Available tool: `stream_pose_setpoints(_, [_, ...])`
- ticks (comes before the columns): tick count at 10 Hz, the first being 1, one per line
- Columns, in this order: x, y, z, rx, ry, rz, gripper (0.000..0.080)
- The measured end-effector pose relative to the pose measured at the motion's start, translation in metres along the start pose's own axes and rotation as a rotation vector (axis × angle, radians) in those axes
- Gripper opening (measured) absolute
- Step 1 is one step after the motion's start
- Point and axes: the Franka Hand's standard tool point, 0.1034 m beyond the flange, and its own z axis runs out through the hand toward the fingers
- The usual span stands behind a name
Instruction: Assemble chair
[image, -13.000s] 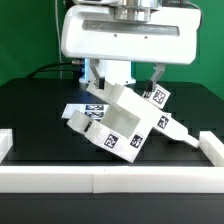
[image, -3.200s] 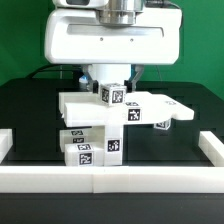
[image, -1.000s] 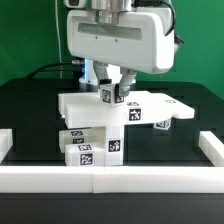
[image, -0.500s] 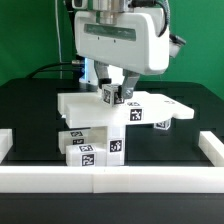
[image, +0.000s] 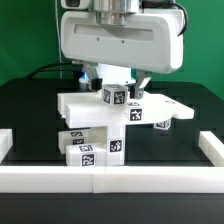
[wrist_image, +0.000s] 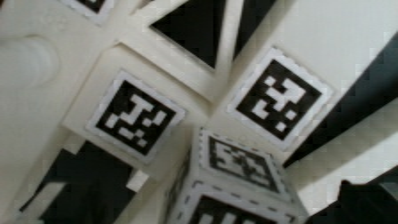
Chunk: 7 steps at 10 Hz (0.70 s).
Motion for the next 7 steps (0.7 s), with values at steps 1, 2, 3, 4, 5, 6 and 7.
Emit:
stream_pose_setpoints(1, [0.0, 0.0, 0.0, 0.0, 0.0, -0.076, 0.0649])
stream_pose_setpoints(2, [0.0001, 0.0001, 0.0, 0.0, 0.0, -0.17, 0.0649])
stream_pose_setpoints(3, [0.0001, 0.0003, 0.0, 0.0, 0.0, -0.254, 0.0649])
stream_pose_setpoints(4, [0.0001, 0.0003, 0.0, 0.0, 0.0, -0.327, 0.0649])
stream_pose_setpoints(5, [0.0002, 0.0003, 0.0001, 0.0, 0.001, -0.399, 0.0649])
stream_pose_setpoints(6, [0.0007, 0.001, 0.0, 0.0, 0.001, -0.484, 0.0649])
stream_pose_setpoints(7, [0.0011, 0.0012, -0.0005, 0.001, 0.001, -0.566, 0.0649])
